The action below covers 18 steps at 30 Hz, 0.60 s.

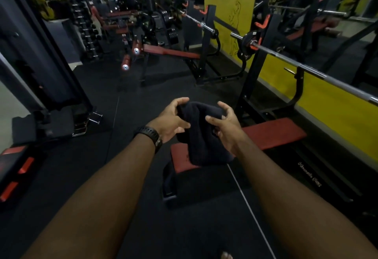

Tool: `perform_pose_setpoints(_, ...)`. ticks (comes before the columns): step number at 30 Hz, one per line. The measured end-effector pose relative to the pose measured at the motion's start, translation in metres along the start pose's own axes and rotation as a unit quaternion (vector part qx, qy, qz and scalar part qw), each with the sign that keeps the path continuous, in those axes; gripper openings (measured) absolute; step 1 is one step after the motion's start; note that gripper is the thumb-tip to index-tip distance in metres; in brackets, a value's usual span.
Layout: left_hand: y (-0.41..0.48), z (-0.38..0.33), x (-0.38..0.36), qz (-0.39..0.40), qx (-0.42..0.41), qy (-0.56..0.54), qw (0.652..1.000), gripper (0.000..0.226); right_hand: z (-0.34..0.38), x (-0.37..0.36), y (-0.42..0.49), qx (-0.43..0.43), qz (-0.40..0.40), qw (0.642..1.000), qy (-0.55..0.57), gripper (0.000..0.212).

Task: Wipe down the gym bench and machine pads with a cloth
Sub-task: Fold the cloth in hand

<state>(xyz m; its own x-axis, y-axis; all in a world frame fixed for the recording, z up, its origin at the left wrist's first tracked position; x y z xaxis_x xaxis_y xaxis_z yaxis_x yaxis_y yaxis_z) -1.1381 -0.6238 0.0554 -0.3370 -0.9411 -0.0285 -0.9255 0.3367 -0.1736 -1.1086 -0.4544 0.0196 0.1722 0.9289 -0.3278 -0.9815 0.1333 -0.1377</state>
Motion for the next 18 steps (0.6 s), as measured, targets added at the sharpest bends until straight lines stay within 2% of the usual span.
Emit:
perform_pose_setpoints(3, 0.024, -0.007, 0.019, -0.05, -0.001, 0.051, 0.997, 0.071, 0.001, -0.011, 0.037, -0.005, 0.033, 0.999, -0.002, 0.083)
perform_pose_setpoints(7, 0.068, -0.024, 0.04, -0.124, -0.029, 0.037, 0.991, 0.047, 0.023, -0.015, 0.087, 0.025, 0.015, 0.999, 0.036, 0.066)
perform_pose_setpoints(11, 0.105, -0.045, 0.053, -0.197, -0.072, 0.055, 0.976, 0.038, 0.039, -0.013, 0.13, 0.052, -0.008, 0.998, 0.023, 0.055)
perform_pose_setpoints(13, 0.123, -0.049, 0.055, -0.183, -0.081, 0.028, 0.979, 0.043, 0.043, -0.011, 0.149, 0.057, 0.007, 0.998, 0.017, 0.058)
perform_pose_setpoints(15, 0.135, -0.05, 0.05, -0.127, -0.08, 0.006, 0.989, 0.056, 0.043, -0.013, 0.163, 0.05, 0.041, 0.998, 0.002, 0.071)
perform_pose_setpoints(16, 0.141, -0.049, 0.049, -0.111, -0.074, 0.017, 0.991, 0.061, 0.04, -0.014, 0.169, 0.043, 0.055, 0.997, -0.014, 0.078)
perform_pose_setpoints(18, 0.154, -0.05, 0.054, -0.128, -0.081, 0.063, 0.986, 0.061, 0.039, -0.015, 0.182, 0.039, 0.053, 0.997, -0.05, 0.08)
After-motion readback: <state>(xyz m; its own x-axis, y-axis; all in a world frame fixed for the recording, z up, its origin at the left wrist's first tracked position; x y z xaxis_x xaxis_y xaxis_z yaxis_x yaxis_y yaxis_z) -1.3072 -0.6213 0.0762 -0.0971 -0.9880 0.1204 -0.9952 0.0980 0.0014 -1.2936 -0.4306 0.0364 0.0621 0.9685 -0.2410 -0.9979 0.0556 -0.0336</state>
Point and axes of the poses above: each hand's wrist, its own y-axis towards the middle knuckle, its own x-axis out of the back of the hand, z = x × y, the point moved 7 cm from there along y, towards the middle knuckle
